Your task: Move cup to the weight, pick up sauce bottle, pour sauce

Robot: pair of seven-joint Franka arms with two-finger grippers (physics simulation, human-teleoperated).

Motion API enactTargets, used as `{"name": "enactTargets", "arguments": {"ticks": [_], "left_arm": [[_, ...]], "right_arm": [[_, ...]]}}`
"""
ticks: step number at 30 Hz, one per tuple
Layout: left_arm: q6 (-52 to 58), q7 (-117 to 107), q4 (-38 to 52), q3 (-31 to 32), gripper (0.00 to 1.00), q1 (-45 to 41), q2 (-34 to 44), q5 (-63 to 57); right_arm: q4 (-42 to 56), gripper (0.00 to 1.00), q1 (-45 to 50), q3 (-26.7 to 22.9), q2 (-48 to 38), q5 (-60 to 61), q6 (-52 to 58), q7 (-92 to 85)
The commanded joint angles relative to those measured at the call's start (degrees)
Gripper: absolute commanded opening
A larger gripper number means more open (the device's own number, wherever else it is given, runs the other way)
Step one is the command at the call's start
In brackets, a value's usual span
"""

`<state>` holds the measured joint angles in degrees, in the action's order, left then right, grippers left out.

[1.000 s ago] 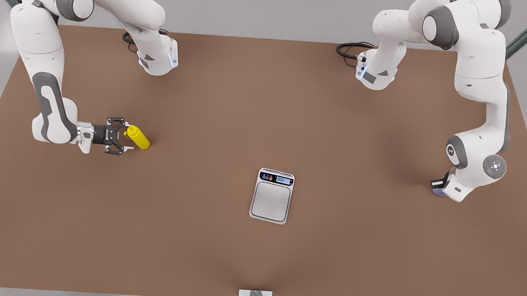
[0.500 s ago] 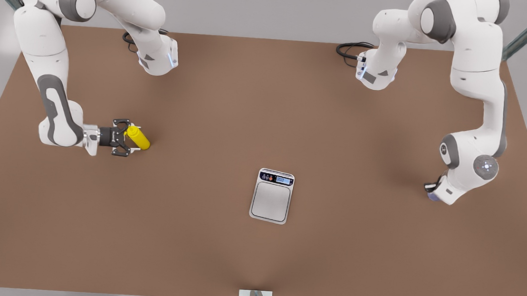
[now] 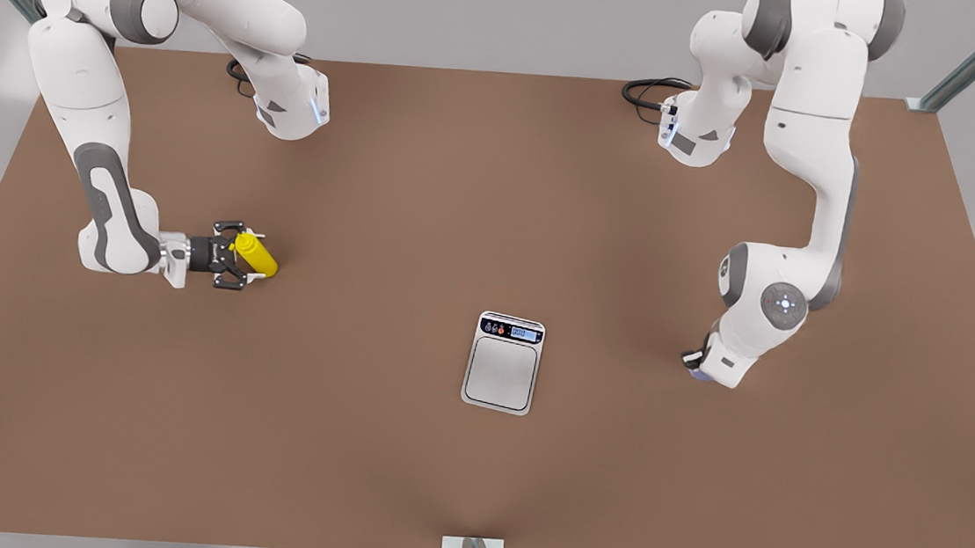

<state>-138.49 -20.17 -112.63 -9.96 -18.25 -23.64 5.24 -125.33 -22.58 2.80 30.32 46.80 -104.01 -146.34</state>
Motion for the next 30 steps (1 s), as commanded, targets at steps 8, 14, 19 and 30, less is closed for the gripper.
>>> {"name": "enactTargets", "arguments": {"ticks": [8,14,19,30], "left_arm": [[0.07,-16.92,5.14,2.31,0.21,-8.56,-2.55,6.80],[4.99,-30.45,16.12,2.31,0.21,-15.77,-8.18,6.62],[8.33,-41.09,26.05,2.31,0.21,-20.69,-13.54,6.18],[11.05,-52.43,42.14,2.23,0.21,-24.12,-25.67,5.65]], "right_arm": [[0.18,0.75,-0.09,0.27,0.44,0.13,0.04,0.00],[0.18,0.66,-0.09,0.27,0.44,0.13,0.04,0.00],[0.26,0.62,-0.09,0.36,0.44,0.22,0.04,0.18],[0.97,0.57,-0.09,0.36,0.26,1.89,2.23,0.18]]}}
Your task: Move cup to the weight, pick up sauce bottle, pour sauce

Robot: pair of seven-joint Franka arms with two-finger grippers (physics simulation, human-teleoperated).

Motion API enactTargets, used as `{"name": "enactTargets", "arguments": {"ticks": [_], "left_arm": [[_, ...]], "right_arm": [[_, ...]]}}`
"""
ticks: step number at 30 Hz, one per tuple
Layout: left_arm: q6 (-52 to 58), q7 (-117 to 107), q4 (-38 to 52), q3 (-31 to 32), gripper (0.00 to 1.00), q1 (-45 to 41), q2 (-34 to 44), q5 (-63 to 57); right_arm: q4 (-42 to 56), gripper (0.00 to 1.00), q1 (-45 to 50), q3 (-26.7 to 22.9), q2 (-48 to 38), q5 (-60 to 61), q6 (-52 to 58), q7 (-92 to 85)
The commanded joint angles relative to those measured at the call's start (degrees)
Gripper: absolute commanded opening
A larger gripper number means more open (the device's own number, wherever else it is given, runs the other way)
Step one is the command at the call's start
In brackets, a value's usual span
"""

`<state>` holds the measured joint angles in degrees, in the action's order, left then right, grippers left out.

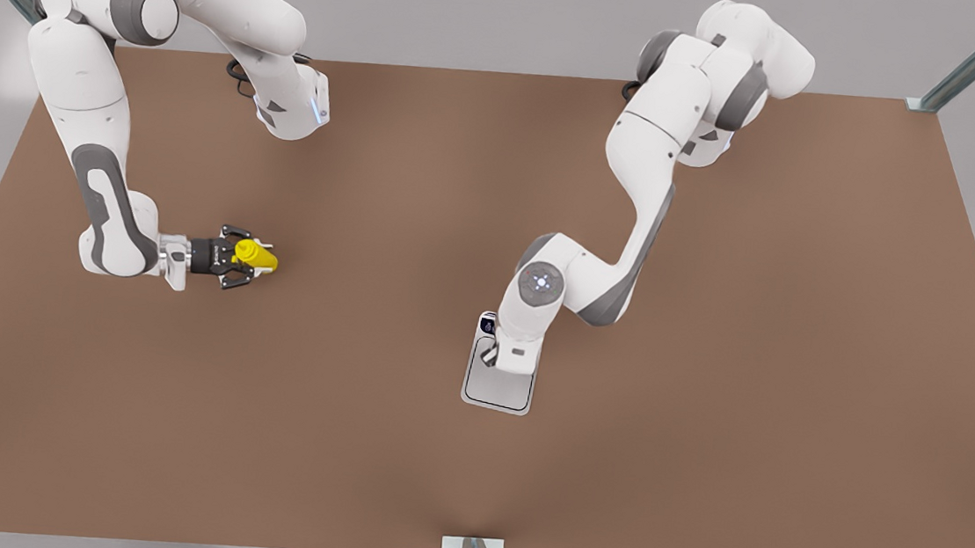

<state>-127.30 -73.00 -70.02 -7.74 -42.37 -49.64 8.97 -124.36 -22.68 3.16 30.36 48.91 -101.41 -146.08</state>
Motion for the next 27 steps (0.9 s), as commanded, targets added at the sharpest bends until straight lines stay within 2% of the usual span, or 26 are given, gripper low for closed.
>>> {"name": "enactTargets", "arguments": {"ticks": [1,3,9,16,22,25,26,27], "left_arm": [[-0.15,-0.03,0.06,0.00,0.21,0.00,-0.10,1.93],[-0.50,-0.03,0.06,0.00,0.21,-0.26,-0.28,1.84],[-0.67,-0.12,0.06,0.00,0.58,-1.14,-0.63,1.93],[0.73,-0.39,0.93,-0.08,0.62,-1.05,0.33,2.11],[5.48,-0.39,3.22,-0.35,0.62,-0.96,1.83,2.19],[9.96,0.84,3.22,-0.96,0.63,0.00,5.52,2.19],[12.58,3.38,3.13,-1.58,1.00,2.02,7.71,2.46],[17.69,9.01,3.13,-1.58,1.00,6.41,10.96,3.77]], "right_arm": [[0.00,0.57,0.00,0.00,-0.12,0.14,0.42,0.09],[1.49,0.57,-0.09,0.00,-0.74,0.31,1.83,0.97],[9.40,0.57,-0.09,-0.44,-5.04,-0.39,4.03,11.24],[18.10,0.60,0.09,-0.61,-5.48,-2.50,0.86,18.54],[28.73,0.60,5.98,-0.44,-5.31,-9.26,-0.72,34.71],[29.27,0.60,9.14,-0.61,-5.84,-10.67,-4.32,36.30],[29.35,0.60,9.23,-0.61,-5.92,-11.20,-4.41,36.30],[29.35,0.60,9.58,-0.61,-6.27,-11.99,-4.67,36.30]]}}
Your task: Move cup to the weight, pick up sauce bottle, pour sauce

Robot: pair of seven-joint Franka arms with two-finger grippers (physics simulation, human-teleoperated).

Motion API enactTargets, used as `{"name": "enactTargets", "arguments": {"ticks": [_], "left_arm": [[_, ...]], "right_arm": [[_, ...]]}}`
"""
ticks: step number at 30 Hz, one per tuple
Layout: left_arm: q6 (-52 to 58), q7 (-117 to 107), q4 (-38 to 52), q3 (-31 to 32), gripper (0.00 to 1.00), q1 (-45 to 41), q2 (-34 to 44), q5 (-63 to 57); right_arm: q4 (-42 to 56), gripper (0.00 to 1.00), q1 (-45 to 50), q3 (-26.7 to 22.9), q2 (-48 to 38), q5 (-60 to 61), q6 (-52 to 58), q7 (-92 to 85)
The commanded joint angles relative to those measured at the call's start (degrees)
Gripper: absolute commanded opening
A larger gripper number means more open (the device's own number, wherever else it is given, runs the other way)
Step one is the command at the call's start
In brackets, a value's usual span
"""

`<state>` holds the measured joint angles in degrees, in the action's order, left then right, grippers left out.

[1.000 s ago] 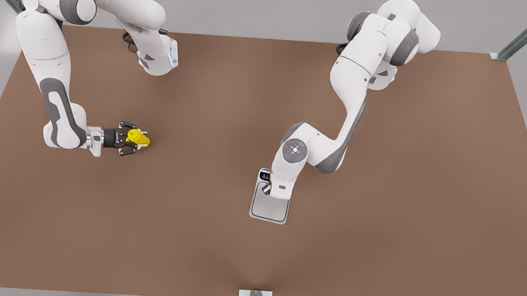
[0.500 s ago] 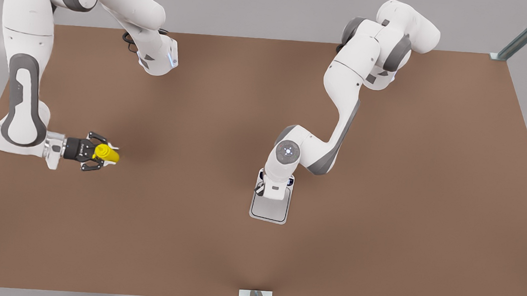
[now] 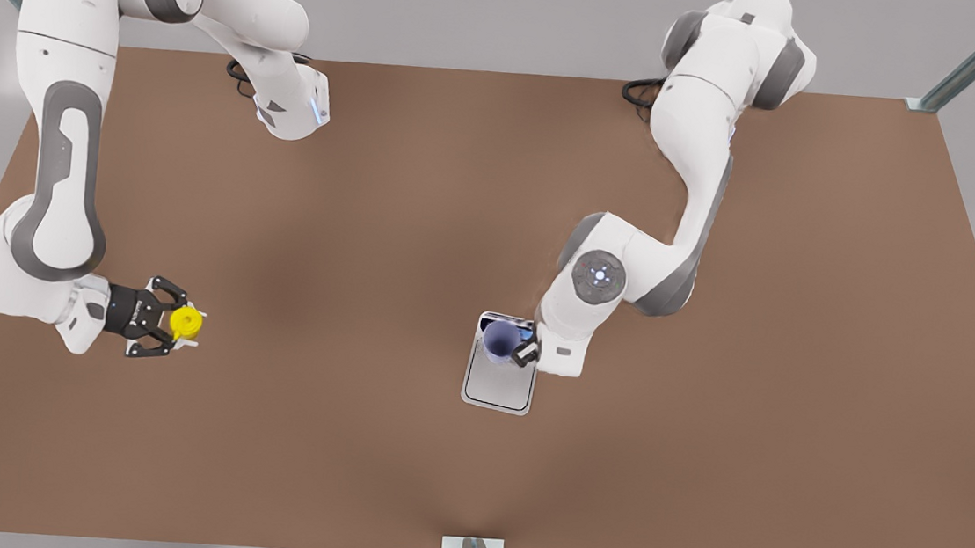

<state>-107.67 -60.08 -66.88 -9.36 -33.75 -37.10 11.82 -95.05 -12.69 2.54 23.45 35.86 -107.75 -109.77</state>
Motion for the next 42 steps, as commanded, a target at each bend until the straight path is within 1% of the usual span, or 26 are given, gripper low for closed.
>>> {"name": "enactTargets", "arguments": {"ticks": [1,2,4,5,7,8,9,10,12,13,14,15,18,21,22,23,26,32,36,38,42], "left_arm": [[3.23,4.68,0.00,-0.04,1.00,3.14,1.58,2.68],[8.52,14.71,-0.53,-0.04,1.00,9.04,4.49,2.68],[14.24,32.21,-0.88,-2.59,1.00,17.39,5.90,2.77],[14.15,41.25,-5.62,-2.85,1.00,20.38,8.62,2.25],[3.79,52.95,-22.84,-3.03,1.00,22.93,19.07,1.19],[4.04,58.49,-25.05,-1.98,1.00,25.39,21.98,-1.88],[4.92,59.82,-25.23,1.28,1.00,28.38,23.74,-4.96],[5.54,59.99,-26.98,2.24,1.00,29.61,27.69,-6.19],[6.68,59.91,-24.70,2.86,1.00,29.44,27.17,-8.57],[6.77,59.64,-22.68,3.04,1.00,28.65,25.76,-8.57],[6.86,59.82,-22.33,3.04,1.00,27.94,25.76,-8.48],[9.32,59.73,-20.66,2.42,1.00,27.94,26.20,-7.86],[9.23,59.38,-18.46,2.95,1.00,27.77,25.67,-8.48],[8.44,59.91,-17.85,3.04,1.00,27.77,24.71,-8.04],[8.79,59.20,-12.84,3.04,1.00,27.42,22.07,-8.13],[8.62,59.20,-12.75,3.04,1.00,27.33,21.46,-8.22],[8.88,59.03,-12.75,2.86,1.00,27.24,21.37,-8.48],[8.62,59.12,-12.22,2.86,1.00,27.33,21.72,-8.48],[8.62,59.29,-12.13,2.86,1.00,27.33,21.81,-8.48],[8.53,59.38,-12.04,2.86,1.00,27.33,21.81,-8.48],[8.53,59.64,-12.04,2.86,1.00,27.33,21.89,-8.57]], "right_arm": [[-0.04,0.60,1.17,0.01,-0.51,-1.22,-1.06,0.08],[-0.04,0.60,3.01,0.10,-1.82,-4.83,-2.82,3.86],[0.04,0.60,10.66,0.01,-3.76,-12.12,-7.91,13.61],[-0.13,0.60,14.44,0.01,-4.29,-15.38,-10.64,18.27],[-0.04,0.60,20.06,0.10,-4.46,-23.37,-14.51,28.73],[0.13,0.60,24.28,0.10,-4.73,-28.55,-16.00,36.28],[0.48,0.60,28.50,0.19,-4.55,-33.83,-16.53,45.07],[1.10,0.60,32.10,0.19,-4.29,-38.75,-16.88,52.55],[1.45,0.60,37.29,0.19,-3.94,-45.69,-16.88,63.27],[3.47,0.60,39.31,0.28,-2.71,-48.78,-16.79,68.02],[3.73,0.60,40.98,0.19,-2.27,-49.39,-16.79,69.95],[4.62,0.60,42.39,0.28,-1.48,-54.05,-16.62,73.47],[6.72,0.60,48.28,0.19,1.34,-64.24,-16.27,80.94],[8.57,0.60,51.53,0.28,3.36,-71.45,-15.83,82.17],[8.74,0.60,51.97,0.28,3.97,-74.35,-14.60,82.17],[9.54,0.60,52.85,0.19,4.59,-77.25,-14.16,82.17],[11.03,0.60,55.05,0.28,7.14,-85.86,-8.36,82.17],[10.86,0.60,57.60,0.19,12.59,-93.78,-4.23,82.61],[10.94,0.60,58.13,0.19,14.61,-95.62,-4.23,84.11],[13.05,0.60,58.21,0.19,16.19,-95.62,-3.17,84.20],[14.28,0.60,59.09,0.19,18.04,-96.33,-3.00,86.39]]}}
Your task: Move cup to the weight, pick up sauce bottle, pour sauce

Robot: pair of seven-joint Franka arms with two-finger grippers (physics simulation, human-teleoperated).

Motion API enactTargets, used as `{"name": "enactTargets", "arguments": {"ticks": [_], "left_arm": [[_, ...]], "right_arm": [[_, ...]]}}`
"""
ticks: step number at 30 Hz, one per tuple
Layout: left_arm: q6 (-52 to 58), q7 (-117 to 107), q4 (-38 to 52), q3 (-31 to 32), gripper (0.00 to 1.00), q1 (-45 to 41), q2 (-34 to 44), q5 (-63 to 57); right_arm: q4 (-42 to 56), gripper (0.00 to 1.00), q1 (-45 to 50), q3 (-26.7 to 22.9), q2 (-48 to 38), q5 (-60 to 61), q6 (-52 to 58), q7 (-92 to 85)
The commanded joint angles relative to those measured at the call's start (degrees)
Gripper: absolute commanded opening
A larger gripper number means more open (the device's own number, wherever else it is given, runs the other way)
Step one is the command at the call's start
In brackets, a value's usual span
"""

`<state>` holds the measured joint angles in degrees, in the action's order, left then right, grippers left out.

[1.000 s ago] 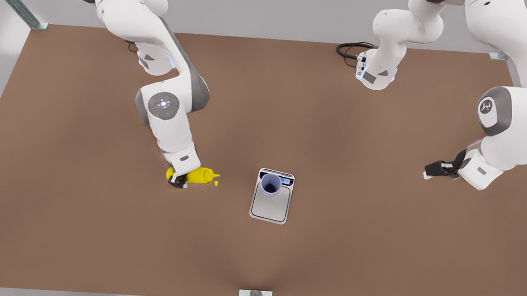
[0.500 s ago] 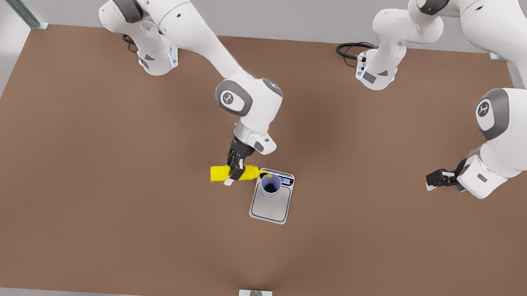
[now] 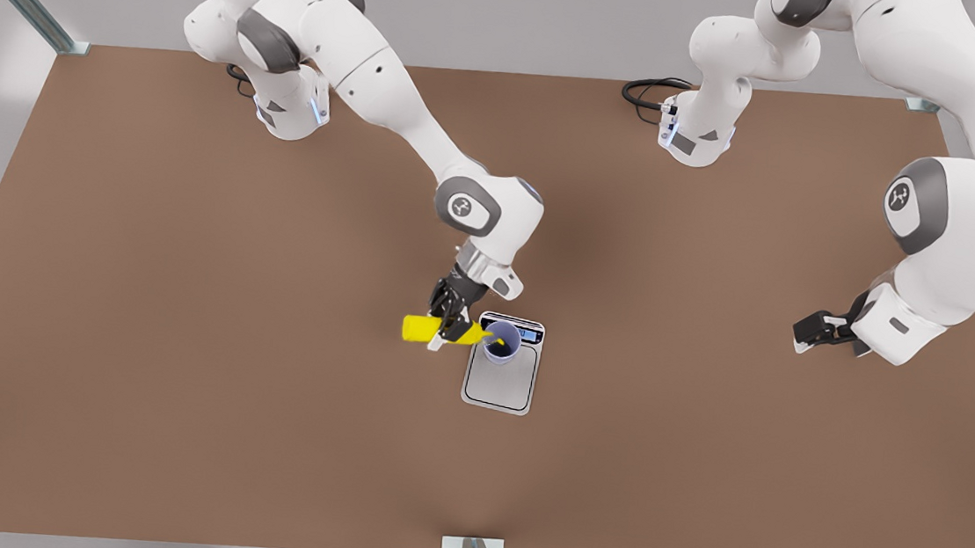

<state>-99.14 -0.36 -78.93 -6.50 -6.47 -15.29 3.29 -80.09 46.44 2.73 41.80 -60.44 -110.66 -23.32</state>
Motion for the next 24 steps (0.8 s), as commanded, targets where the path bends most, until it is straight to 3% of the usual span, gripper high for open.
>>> {"name": "enactTargets", "arguments": {"ticks": [1,16,19,24], "left_arm": [[0.00,0.01,0.00,0.00,1.00,-0.03,0.08,-0.04],[0.26,0.27,1.41,0.09,1.00,-0.03,0.09,-0.04],[0.09,0.27,1.41,0.09,1.00,-0.03,0.26,-0.04],[0.09,0.27,1.41,0.17,1.00,-0.03,0.26,-0.04]], "right_arm": [[0.11,0.60,0.05,0.00,0.03,-0.03,0.01,0.03],[1.60,0.60,0.14,0.00,0.21,0.50,0.01,-0.06],[4.24,0.60,-3.81,-0.18,-0.93,10.42,-0.08,-0.76],[5.91,0.60,-14.45,0.17,-3.83,40.04,-0.87,-2.95]]}}
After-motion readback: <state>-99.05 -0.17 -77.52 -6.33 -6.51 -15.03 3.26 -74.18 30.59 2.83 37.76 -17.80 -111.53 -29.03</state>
